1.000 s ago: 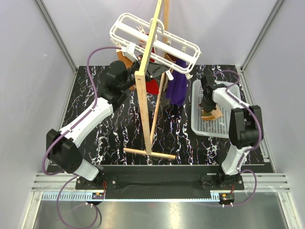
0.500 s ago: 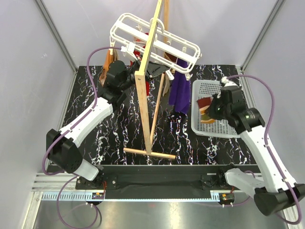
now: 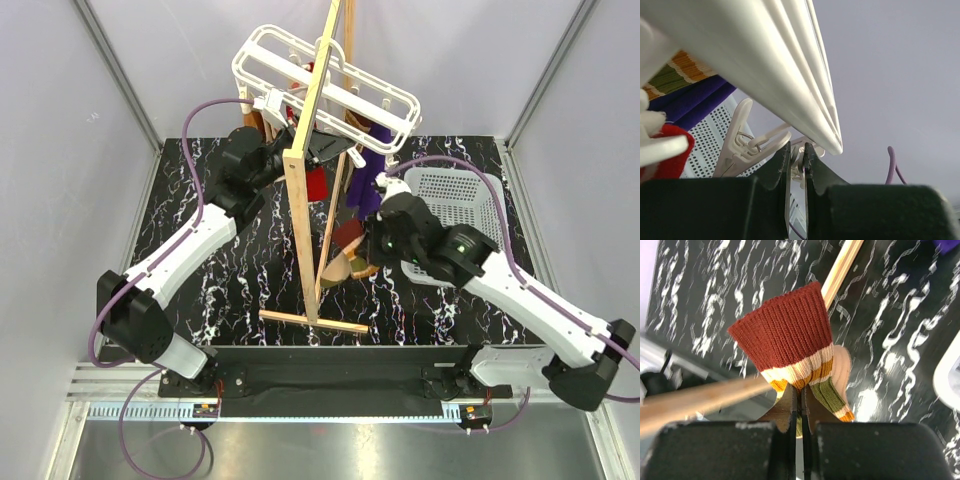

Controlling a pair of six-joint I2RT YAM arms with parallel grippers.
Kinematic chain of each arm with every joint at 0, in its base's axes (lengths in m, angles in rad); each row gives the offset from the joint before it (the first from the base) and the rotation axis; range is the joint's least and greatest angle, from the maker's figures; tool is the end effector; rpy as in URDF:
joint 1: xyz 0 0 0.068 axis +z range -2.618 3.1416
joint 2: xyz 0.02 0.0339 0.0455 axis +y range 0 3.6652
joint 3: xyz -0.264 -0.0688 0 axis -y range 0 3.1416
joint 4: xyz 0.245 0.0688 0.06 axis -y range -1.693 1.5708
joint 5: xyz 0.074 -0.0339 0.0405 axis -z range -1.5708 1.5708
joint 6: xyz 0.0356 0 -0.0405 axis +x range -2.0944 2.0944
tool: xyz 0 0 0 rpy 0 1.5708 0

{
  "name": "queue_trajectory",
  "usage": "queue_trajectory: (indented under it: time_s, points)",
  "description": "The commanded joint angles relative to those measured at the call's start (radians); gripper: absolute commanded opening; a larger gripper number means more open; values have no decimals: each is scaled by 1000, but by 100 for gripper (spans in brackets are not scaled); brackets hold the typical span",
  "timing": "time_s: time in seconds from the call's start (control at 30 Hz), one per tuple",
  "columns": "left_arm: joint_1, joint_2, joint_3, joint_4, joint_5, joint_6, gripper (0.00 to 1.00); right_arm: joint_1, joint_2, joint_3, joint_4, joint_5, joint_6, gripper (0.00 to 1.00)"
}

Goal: Clip the socks to the hanger
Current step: Clamp the sock onto the hanger.

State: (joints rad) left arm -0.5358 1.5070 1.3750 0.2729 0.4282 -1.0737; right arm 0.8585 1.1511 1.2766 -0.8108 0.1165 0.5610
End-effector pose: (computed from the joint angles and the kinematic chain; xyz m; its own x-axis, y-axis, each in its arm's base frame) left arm 0.3014 -0.1961 0.4191 -0.6614 -0.5373 -0.5234 0.4962 0.2099 -0.8425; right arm 0.1552 0.1734 0.3756 -0.7189 -0.0240 -0.6947 -0.3666 0.8622 0.3496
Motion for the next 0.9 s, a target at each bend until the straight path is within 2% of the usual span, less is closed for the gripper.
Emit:
queue_trajectory:
  time_s: [0.0,0.2,0.87]
  points:
    - [5,-5,22,-57,29,9,0,17,47,116,81,174,-6,0]
    - [4,-4,19,-58,30,4,0,17,78,191,68,296,-55,0]
    - [5,2,19,-55,38,1,0,-62,136,319,76,255,-136,0]
